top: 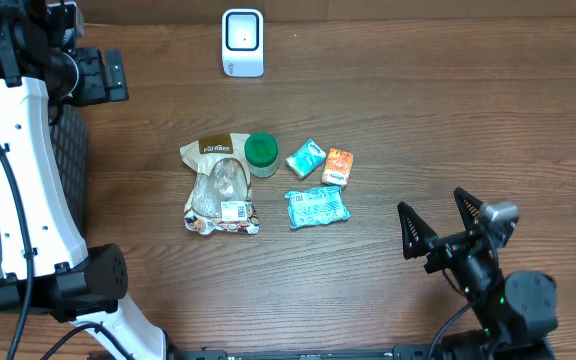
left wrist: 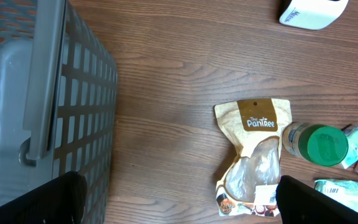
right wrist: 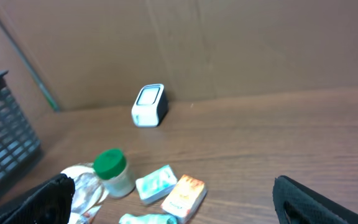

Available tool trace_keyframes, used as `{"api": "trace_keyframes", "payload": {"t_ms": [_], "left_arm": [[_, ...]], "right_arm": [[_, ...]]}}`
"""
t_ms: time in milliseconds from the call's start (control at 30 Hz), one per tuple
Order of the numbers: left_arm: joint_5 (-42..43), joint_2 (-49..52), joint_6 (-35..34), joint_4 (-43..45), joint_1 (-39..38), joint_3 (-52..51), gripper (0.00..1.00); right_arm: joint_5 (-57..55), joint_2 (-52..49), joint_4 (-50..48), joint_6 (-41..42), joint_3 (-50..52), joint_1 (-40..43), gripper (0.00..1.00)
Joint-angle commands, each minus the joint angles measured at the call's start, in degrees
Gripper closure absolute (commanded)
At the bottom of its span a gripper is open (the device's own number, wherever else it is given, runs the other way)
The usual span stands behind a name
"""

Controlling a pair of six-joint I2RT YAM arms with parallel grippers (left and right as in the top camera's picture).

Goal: Scan the item barcode
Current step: 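Reach the right gripper to the mint-green packet and grasp it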

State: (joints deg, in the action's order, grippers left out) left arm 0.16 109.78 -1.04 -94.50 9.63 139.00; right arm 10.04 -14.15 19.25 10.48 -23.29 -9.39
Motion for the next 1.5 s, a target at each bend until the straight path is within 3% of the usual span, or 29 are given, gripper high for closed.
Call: {"api": "trace_keyframes", "payload": {"t_ms": [0, 500, 967, 1233, 1467], "left_arm": [[-0.39, 0.04, 1.22, 0.24, 0.11, -0.13, 0.0], [-0.39, 0.07, 1.22, 0.22, 0.11, -0.15, 0.0], [-0.39, 0.07, 1.22, 0.24, 0.09, -0.15, 0.0], [-0.39, 0.07, 1.22, 0.24, 0.11, -0.15, 0.01], [-0.39, 0.07, 1.22, 0.22, 0.09, -0.15, 0.01]], "right_arm": [[3.48, -6.75, 2.89, 0.07, -8.0, 0.15, 0.0], [8.26, -39.63, 29.11, -0.09, -35.1, 0.13, 0.0], [21.86, -55.47, 28.41, 0.11, -35.93, 0.13, 0.0], [22.47, -58.97, 25.86, 5.31, -35.93, 0.07, 0.3], [22.36, -61.31, 23.76, 12.46, -35.93, -1.64, 0.38]]}}
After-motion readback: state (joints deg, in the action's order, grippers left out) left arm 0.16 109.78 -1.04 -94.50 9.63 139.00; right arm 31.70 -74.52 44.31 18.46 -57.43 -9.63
